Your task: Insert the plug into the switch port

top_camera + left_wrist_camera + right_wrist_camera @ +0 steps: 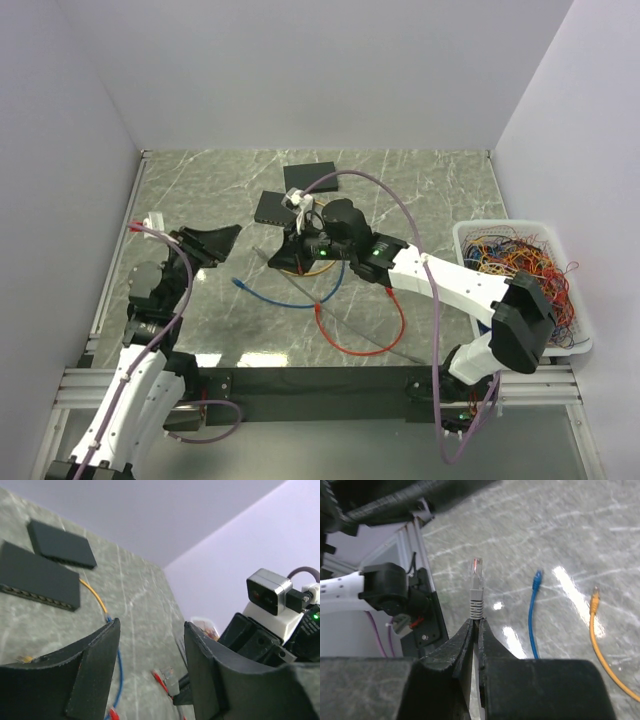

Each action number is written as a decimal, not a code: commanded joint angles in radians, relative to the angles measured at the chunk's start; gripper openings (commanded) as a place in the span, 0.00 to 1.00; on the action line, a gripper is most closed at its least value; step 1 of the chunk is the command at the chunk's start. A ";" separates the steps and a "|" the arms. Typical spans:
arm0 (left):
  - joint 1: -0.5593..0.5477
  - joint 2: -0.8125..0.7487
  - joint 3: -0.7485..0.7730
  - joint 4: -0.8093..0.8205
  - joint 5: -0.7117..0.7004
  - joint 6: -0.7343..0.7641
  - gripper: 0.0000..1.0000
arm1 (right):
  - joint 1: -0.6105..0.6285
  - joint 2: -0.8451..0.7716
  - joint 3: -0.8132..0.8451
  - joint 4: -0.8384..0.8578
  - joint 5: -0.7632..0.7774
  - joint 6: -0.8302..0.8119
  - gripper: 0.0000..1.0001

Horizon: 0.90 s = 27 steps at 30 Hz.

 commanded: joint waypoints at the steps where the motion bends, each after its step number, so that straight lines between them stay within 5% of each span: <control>1: -0.030 0.027 0.076 -0.035 0.081 -0.048 0.59 | -0.012 -0.048 -0.031 0.099 -0.033 0.026 0.00; 16: -0.187 0.107 0.166 -0.161 -0.054 -0.013 0.60 | -0.083 -0.053 -0.086 0.198 -0.124 0.103 0.00; 27: -0.244 0.081 0.054 0.081 -0.002 -0.007 0.59 | -0.190 0.004 -0.185 0.573 -0.454 0.378 0.00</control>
